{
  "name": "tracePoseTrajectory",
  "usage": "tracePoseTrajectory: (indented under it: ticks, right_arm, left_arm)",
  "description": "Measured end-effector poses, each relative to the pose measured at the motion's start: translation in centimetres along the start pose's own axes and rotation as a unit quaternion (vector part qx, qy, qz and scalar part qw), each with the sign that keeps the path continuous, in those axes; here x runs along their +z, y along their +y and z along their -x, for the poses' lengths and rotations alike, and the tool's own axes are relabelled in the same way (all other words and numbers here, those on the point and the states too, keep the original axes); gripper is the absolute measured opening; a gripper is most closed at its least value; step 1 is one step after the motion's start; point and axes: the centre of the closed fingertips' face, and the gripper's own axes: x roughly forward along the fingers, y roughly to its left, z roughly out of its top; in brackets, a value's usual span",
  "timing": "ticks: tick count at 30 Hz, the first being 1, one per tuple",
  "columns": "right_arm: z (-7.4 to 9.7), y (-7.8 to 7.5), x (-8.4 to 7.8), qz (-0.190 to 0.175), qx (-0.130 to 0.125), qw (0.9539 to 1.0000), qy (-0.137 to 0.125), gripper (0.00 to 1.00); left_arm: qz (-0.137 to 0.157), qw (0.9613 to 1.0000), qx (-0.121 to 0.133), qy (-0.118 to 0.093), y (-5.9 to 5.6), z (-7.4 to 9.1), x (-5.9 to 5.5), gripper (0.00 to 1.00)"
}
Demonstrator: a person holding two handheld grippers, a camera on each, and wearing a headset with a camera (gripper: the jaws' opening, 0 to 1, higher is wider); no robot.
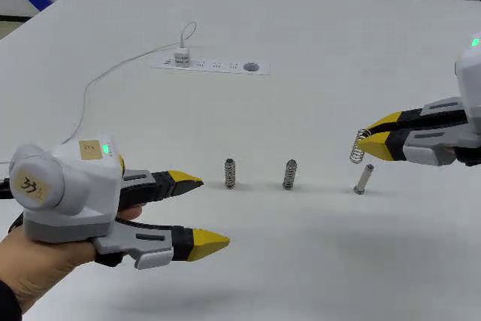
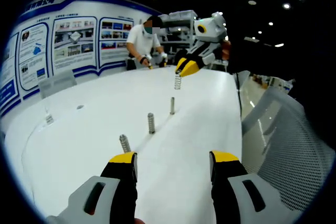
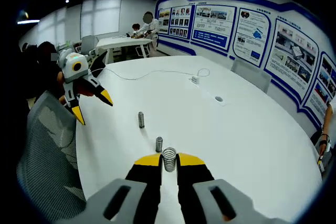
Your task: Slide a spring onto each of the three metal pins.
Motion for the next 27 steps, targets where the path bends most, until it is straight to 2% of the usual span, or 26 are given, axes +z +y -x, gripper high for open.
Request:
tracePoseTrajectory:
  ticks: [14,27]
  right_arm:
    - [-0.4,-3.5,-2.9,-0.046,-0.051,0.9977,0.002,0.11]
    - [-1.5,-4.3,-4.3,-0.071,-0.056,0.9959,0.004,0.12]
  left_arm:
    - [0.004,1.0,0.003,0.004,0.0,0.0,-0.3,0.58]
    - [0.007,0.9999,0.006,0.006,0.2,0.1,-0.4,0.57]
